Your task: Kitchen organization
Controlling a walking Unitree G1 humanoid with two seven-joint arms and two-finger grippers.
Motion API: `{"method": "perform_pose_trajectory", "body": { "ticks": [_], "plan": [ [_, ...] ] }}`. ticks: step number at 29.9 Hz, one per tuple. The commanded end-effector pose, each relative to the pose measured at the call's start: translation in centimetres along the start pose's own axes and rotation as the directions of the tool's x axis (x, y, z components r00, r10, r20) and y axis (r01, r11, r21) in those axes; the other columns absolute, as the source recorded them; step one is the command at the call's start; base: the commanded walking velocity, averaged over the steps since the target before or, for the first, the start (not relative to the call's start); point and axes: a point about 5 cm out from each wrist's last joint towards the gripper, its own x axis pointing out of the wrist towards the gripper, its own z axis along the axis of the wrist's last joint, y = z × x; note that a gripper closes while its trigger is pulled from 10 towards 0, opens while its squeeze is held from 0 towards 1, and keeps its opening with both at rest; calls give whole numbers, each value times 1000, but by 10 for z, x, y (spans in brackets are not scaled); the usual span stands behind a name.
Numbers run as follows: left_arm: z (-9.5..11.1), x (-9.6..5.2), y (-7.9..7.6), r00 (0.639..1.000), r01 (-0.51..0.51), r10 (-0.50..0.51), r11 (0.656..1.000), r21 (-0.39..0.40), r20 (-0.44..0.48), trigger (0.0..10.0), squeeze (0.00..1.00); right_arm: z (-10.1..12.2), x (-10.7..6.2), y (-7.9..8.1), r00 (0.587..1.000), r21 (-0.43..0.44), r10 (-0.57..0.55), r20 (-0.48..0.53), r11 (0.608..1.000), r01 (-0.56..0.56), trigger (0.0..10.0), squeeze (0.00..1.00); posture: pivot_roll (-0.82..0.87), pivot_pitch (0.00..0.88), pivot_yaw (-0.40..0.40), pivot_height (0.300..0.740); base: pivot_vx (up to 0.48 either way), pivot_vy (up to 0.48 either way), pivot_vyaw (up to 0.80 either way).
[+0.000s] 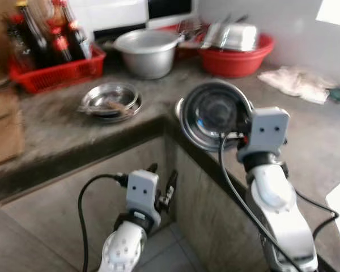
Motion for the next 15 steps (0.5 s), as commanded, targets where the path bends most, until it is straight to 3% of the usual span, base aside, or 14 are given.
{"method": "perform_pose_trajectory", "body": {
  "ticks": [1,2,3,13,15],
  "plan": [
    [5,1,0,1000,5,-5,1000,14,22,10000,0,4,1,-2,1000,-8,-12,19,1000,13,8980,0,71,67,-8,740,-311,0,0],
    [5,1,0,1000,4,-4,1000,14,22,10000,0,4,1,-2,1000,-9,-12,18,1000,12,8980,0,71,67,-8,740,-311,0,0],
    [5,1,0,1000,4,-4,1000,15,22,10000,0,3,1,-2,1000,-12,-11,16,1000,11,10000,0,71,67,-8,740,-311,0,0],
    [5,2,0,1000,0,-1,1000,14,22,10000,0,1,0,-3,1000,-36,-12,13,999,13,10000,0,70,63,-9,740,-303,0,0],
    [5,2,0,1000,-2,2,1000,16,23,10000,0,0,0,-4,1000,-43,-16,8,999,16,10000,0,70,62,-9,740,0,0,0]
  ]
}}
